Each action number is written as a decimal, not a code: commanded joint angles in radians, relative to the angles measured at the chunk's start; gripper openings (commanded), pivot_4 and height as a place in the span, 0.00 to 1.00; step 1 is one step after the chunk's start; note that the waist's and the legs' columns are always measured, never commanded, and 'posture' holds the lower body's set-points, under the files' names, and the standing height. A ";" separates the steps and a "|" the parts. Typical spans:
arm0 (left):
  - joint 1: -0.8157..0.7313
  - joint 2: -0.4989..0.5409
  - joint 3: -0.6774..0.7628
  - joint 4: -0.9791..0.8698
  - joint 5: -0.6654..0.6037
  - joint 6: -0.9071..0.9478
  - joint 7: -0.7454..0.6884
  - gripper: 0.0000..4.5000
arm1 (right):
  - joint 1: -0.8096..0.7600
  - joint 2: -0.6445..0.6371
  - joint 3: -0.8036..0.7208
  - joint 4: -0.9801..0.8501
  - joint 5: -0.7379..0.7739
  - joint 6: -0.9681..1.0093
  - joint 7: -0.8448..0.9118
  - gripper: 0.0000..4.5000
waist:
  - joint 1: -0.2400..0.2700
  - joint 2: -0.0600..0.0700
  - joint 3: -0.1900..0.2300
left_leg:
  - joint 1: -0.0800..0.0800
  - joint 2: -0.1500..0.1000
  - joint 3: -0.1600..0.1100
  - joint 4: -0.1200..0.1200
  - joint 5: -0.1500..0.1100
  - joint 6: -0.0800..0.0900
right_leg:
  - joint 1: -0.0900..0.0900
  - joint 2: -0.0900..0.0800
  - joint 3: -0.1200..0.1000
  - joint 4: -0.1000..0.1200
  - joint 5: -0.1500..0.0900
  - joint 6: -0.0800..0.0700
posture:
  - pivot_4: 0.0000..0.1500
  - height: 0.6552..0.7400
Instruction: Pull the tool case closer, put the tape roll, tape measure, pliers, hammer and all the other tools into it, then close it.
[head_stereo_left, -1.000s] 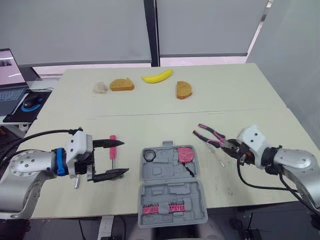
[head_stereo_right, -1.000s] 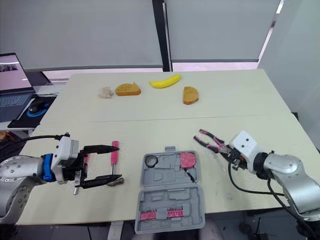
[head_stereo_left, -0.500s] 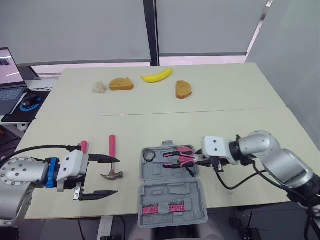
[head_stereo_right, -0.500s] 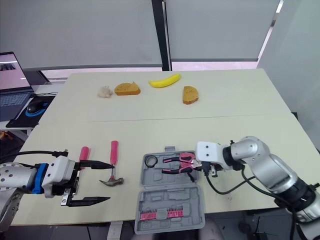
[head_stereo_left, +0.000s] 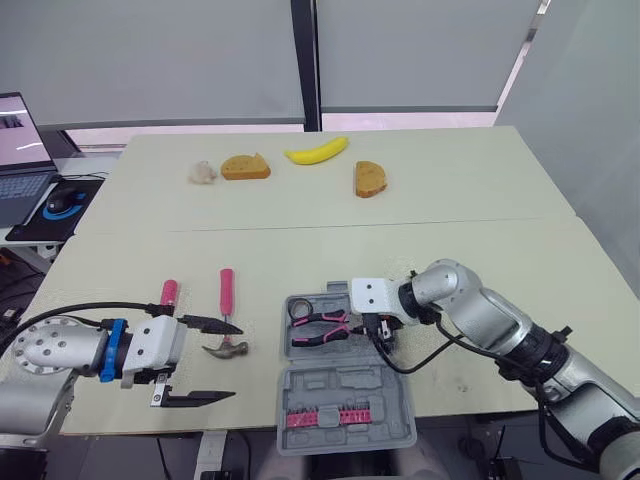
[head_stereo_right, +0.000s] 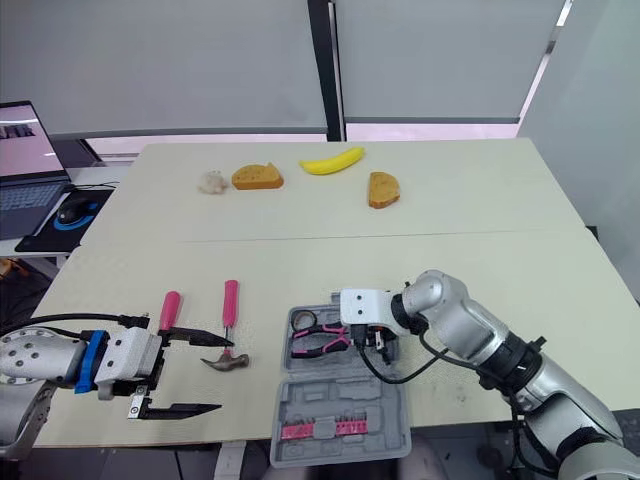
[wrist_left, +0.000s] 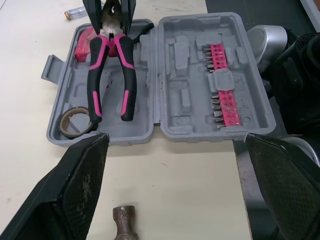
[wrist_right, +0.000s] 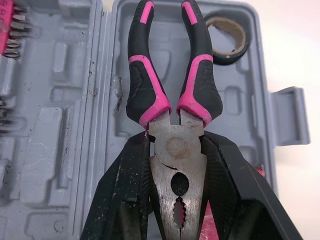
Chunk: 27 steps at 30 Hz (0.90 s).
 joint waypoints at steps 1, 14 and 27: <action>-0.020 -0.001 -0.005 -0.012 -0.007 0.014 0.022 1.00 | 0.015 0.009 0.005 0.003 -0.020 -0.024 -0.007 0.28 | 0.000 0.000 0.000 | 0.000 0.000 0.000 0.000 0.000 0.000 | 0.000 0.000 0.000 0.000 0.000 0.000 | 1.00 1.00; -0.032 0.001 -0.029 -0.049 -0.009 0.049 0.050 1.00 | 0.015 0.100 0.011 0.095 -0.036 -0.014 -0.023 0.28 | -0.004 0.000 0.000 | 0.001 0.000 0.000 0.000 0.000 0.000 | -0.001 0.001 0.000 0.004 0.000 0.000 | 1.00 1.00; -0.041 -0.003 -0.052 -0.066 -0.007 0.056 0.076 1.00 | -0.008 0.110 -0.022 0.075 -0.022 0.005 0.024 0.65 | -0.004 0.000 0.000 | 0.001 0.000 0.000 0.000 0.000 0.000 | -0.002 0.001 0.001 0.006 0.000 0.000 | 1.00 1.00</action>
